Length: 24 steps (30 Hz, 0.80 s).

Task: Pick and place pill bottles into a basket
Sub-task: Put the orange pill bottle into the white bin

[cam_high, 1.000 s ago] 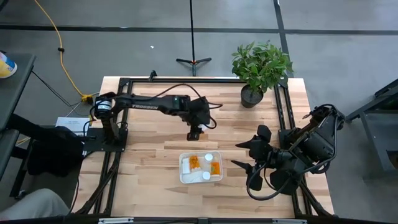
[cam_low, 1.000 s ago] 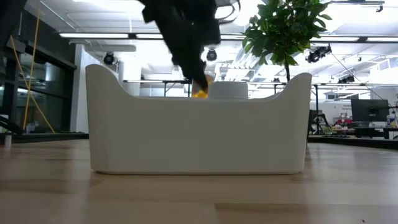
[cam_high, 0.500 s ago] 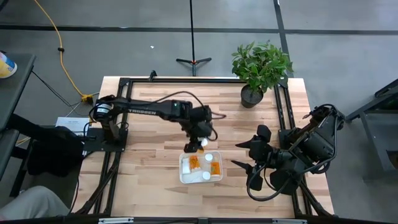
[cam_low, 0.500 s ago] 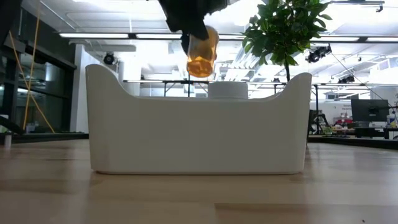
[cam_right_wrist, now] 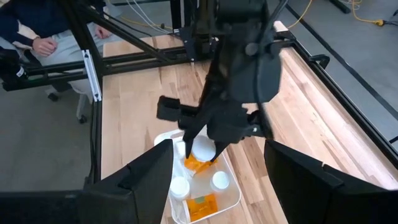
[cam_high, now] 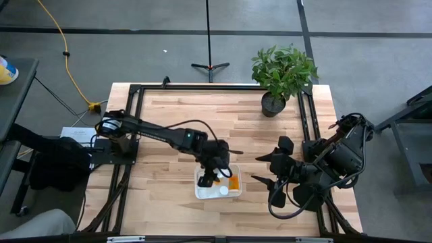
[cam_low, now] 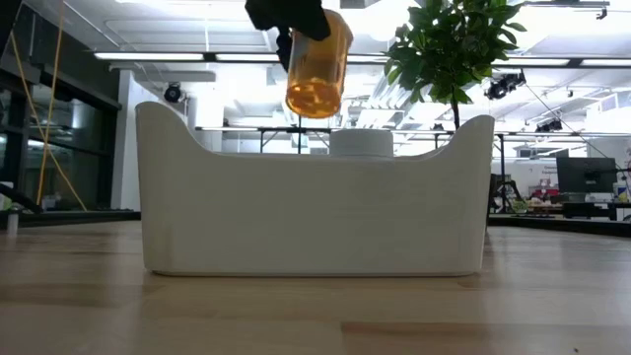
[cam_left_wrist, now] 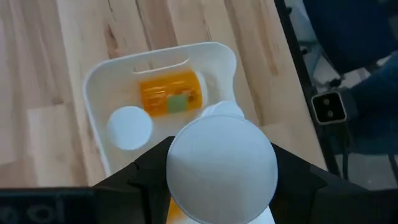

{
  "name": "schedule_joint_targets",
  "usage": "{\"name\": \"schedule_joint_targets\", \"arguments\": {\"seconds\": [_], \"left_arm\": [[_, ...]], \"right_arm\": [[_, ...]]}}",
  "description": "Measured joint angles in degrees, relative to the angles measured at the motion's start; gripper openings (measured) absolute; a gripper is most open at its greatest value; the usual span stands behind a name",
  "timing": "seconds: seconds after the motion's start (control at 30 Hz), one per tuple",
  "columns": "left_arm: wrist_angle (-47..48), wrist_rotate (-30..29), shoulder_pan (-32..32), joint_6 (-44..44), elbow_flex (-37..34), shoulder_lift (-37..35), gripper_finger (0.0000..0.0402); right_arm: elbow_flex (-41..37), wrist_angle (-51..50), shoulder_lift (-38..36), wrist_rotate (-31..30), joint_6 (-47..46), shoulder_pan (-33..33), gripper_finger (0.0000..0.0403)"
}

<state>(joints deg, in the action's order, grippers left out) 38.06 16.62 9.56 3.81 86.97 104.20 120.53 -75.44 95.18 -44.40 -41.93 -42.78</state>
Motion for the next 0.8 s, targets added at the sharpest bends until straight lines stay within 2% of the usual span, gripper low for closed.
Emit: {"name": "schedule_joint_targets", "arguments": {"seconds": [0.17, 0.3, 0.5, 0.67, 0.8], "left_arm": [[-7.21, -3.50, 1.48, 2.60, -5.60, 0.00, 0.0253], [-13.28, -5.58, 1.33, 5.53, -9.15, 0.00, 0.0244], [-15.39, -6.02, 1.35, 7.15, -12.06, 0.00, 0.0239], [-15.26, -5.68, 1.34, 8.51, -13.19, 0.00, 0.0280], [-15.76, -5.73, 1.34, 8.53, -13.30, 0.00, 0.0298]], "right_arm": [[0.00, 0.09, 0.00, 0.52, 0.51, 0.01, 0.0243], [0.00, 0.22, 0.00, 1.22, 1.07, -0.01, 0.0243], [0.00, 0.29, 0.00, 2.44, 1.07, -0.01, 0.0243], [0.00, 0.29, 0.00, 2.75, 1.07, 0.01, 0.0243], [-0.01, 0.31, 0.00, 2.79, 1.45, -0.01, 0.0243]]}}
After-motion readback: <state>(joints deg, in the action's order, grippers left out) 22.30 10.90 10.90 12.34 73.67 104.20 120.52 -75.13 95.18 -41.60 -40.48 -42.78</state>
